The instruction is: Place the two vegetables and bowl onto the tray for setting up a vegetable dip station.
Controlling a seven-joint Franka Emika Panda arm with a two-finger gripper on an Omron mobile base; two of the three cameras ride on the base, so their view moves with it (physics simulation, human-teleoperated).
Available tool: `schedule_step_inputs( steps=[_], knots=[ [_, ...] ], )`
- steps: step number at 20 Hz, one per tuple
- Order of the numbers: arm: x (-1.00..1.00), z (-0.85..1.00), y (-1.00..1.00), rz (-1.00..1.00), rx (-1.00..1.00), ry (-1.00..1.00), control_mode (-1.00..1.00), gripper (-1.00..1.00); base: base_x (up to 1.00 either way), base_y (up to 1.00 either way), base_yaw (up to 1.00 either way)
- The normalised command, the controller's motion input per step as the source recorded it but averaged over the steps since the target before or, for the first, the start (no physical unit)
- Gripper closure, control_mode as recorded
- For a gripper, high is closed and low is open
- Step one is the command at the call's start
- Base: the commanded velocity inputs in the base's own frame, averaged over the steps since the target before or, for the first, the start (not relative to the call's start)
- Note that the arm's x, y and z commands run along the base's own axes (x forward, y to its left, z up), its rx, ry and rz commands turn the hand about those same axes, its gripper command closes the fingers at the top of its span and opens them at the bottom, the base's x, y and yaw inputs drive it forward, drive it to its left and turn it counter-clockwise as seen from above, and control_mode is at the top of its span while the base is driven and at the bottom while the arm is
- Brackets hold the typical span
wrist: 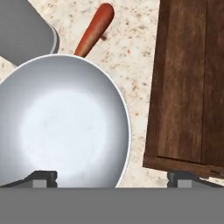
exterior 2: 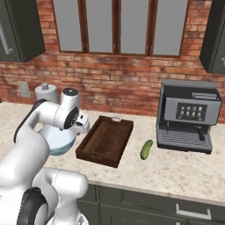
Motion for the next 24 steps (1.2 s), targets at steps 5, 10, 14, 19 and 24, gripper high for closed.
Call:
schedule_step_inputs(
  steps=[5, 10, 14, 19, 24],
  knots=[
    [0.09, -0.29, 0.00, 0.00, 0.00, 0.00, -1.00, -1.00, 0.00, 0.00, 0.00],
    [0.11, -0.25, 0.03, 0.00, 0.00, 0.00, -1.00, -1.00, 0.00, 0.00, 0.00],
    [0.13, -0.22, 0.07, 0.00, 0.00, 0.03, -1.00, -1.00, 0.00, 0.00, 0.00],
    [0.11, -0.19, 0.06, 0.00, 0.00, 0.03, -1.00, -1.00, 0.00, 0.00, 0.00],
    [0.09, -0.17, 0.04, 0.00, 0.00, 0.04, -1.00, -1.00, 0.00, 0.00, 0.00]
  ],
)
